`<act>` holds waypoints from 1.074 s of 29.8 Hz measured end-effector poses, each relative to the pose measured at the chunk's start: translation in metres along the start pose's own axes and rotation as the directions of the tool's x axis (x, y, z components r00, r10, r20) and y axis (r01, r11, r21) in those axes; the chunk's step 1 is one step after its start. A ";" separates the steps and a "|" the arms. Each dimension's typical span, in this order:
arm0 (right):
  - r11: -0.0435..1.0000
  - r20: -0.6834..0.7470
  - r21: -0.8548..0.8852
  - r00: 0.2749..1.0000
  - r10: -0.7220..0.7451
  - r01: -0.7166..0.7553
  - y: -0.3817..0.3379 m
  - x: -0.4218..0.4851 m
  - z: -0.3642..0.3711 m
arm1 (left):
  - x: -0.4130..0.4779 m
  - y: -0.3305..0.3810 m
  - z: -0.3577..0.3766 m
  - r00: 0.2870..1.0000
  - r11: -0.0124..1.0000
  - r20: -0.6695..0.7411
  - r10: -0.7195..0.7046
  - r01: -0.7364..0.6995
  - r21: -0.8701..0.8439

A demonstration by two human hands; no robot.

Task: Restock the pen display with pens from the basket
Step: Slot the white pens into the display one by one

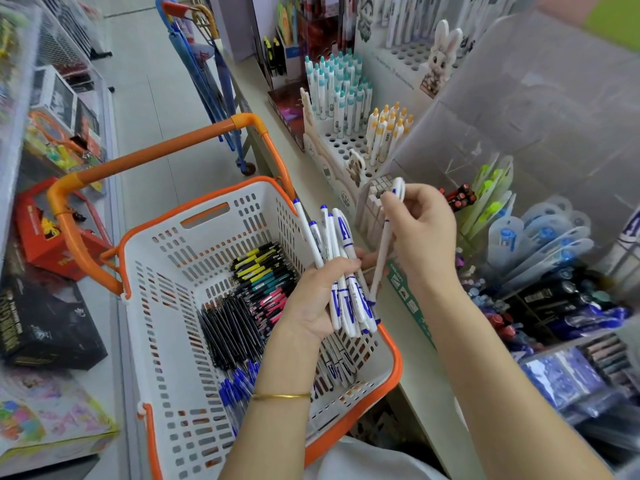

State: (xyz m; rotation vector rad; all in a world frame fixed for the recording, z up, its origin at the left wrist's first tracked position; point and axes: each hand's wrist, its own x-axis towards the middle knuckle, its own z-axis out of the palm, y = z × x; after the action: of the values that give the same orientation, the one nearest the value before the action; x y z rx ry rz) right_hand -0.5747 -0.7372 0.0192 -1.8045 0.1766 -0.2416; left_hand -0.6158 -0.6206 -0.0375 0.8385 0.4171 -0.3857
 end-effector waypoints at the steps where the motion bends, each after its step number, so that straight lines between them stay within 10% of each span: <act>1: 0.999 -0.057 0.027 0.998 -0.021 0.023 -0.003 0.000 -0.002 | 0.001 -0.001 -0.001 1.000 1.000 0.001 0.004 -0.004 -0.029; 12: 0.946 -0.320 0.308 0.947 0.001 0.103 0.004 -0.029 -0.004 | 0.006 0.003 -0.002 0.995 0.972 -0.089 0.052 -0.071 -0.224; 32: 0.892 0.054 -0.051 0.893 -0.446 0.448 0.039 -0.066 0.030 | 0.005 0.007 -0.001 0.997 0.956 -0.002 0.078 -0.075 -0.284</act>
State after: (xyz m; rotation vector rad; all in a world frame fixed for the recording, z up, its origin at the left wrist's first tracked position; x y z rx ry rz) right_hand -0.6301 -0.7023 -0.0298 -1.8940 -0.2712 -0.5304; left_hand -0.6084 -0.6164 -0.0366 0.5705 0.4189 -0.2500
